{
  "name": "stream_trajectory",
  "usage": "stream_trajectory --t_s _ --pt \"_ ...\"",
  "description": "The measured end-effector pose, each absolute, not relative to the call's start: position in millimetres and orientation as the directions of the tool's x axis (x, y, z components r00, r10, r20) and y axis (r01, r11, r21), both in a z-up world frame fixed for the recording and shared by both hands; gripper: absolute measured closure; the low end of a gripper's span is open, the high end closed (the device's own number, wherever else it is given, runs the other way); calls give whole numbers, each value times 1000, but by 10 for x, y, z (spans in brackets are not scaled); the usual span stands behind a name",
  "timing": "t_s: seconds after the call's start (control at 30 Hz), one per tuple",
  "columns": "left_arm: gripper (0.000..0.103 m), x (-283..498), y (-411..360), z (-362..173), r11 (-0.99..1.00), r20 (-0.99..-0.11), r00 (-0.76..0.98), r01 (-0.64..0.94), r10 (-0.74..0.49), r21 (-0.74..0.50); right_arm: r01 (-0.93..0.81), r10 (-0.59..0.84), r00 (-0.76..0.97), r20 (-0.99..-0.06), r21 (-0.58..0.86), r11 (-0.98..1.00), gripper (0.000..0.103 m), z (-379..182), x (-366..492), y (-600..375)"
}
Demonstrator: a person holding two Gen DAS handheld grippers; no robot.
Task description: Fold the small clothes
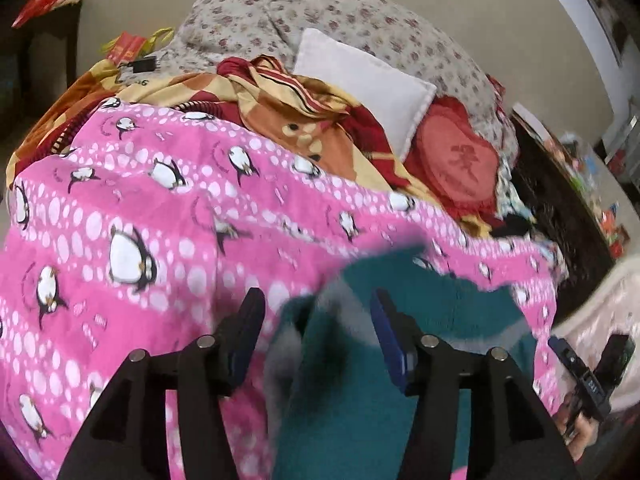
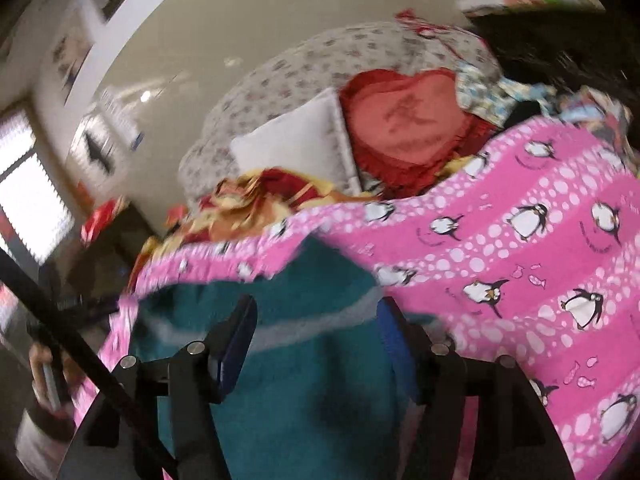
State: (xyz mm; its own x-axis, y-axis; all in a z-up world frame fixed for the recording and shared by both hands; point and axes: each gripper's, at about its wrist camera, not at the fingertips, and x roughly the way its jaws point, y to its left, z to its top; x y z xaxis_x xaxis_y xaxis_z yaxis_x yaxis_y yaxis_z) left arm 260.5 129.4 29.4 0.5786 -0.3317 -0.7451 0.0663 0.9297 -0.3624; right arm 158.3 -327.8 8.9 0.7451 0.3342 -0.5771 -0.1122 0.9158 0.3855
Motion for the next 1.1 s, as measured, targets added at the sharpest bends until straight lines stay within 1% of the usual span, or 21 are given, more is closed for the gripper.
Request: stream_trajectory --t_s 0.03,0.1,0.17,0.23,0.33,0.4,0.43,0.5,0.57,0.63,0.73,0.83,0.87,0.9,0.93,0.97,1.0,1.03,1.07,1.1 --pt "42 2539 1268 271 930 -750 567 83 -340 -359 -126 341 736 -585 377 918 35 60 1581 -3197" --pt "41 2403 1148 187 931 -765 537 128 -355 -342 -166 353 720 -597 346 923 35 28 1580 -3039" --pt "39 2302 1063 92 927 -772 515 157 -371 -341 -186 324 721 -612 280 942 35 -3 1621 -2879" --pt "38 2234 984 -51 931 -792 491 162 -364 -327 -185 302 716 -630 246 951 35 -70 1704 -2806" --pt "38 2161 925 -248 949 -826 467 151 -315 -277 -104 273 664 -696 275 956 35 -305 1961 -2878" --pt "38 2068 943 -342 954 -846 442 147 -300 -262 -81 261 677 -688 282 956 40 -320 1916 -2966" --pt "38 2011 958 -361 953 -848 437 155 -301 -259 -79 260 684 -681 285 955 40 -298 1870 -3009" --pt "34 1897 1001 -395 959 -855 437 156 -280 -235 -81 261 702 -663 289 954 39 -230 1681 -3112" --pt "29 1792 1052 -404 965 -855 448 154 -261 -214 -71 242 703 -668 273 959 35 -198 1474 -3232" --pt "26 1676 1126 -414 964 -847 461 148 -266 -222 -67 238 691 -682 268 961 35 -224 1266 -3341" --pt "25 1543 1170 -478 956 -845 446 143 -295 -258 -88 269 656 -705 282 955 35 -308 1063 -3380" --pt "25 1446 1099 -544 959 -848 450 158 -280 -234 -133 358 600 -715 352 926 35 -488 925 -3313" --pt "25 1437 1090 -563 961 -848 454 157 -274 -227 -153 402 576 -712 389 908 38 -573 896 -3267" --pt "25 1425 1081 -602 962 -851 449 148 -273 -231 -172 419 569 -708 396 902 61 -619 871 -3217" --pt "26 1420 1074 -626 960 -854 440 148 -278 -236 -184 412 570 -711 378 907 78 -644 851 -3171" --pt "37 1408 1055 -641 958 -857 431 164 -283 -234 -196 377 580 -722 325 925 91 -660 818 -3105" --pt "48 1402 1037 -639 956 -858 425 182 -289 -232 -204 359 586 -726 297 933 92 -659 792 -3073" --pt "65 1398 1014 -628 949 -862 407 214 -302 -231 -212 356 590 -725 286 935 92 -631 766 -3061" --pt "72 1392 1004 -607 948 -868 399 233 -296 -217 -219 351 601 -718 275 936 93 -563 735 -3072" --pt "77 1376 994 -566 947 -872 399 257 -285 -192 -224 344 614 -711 261 939 94 -487 709 -3091"
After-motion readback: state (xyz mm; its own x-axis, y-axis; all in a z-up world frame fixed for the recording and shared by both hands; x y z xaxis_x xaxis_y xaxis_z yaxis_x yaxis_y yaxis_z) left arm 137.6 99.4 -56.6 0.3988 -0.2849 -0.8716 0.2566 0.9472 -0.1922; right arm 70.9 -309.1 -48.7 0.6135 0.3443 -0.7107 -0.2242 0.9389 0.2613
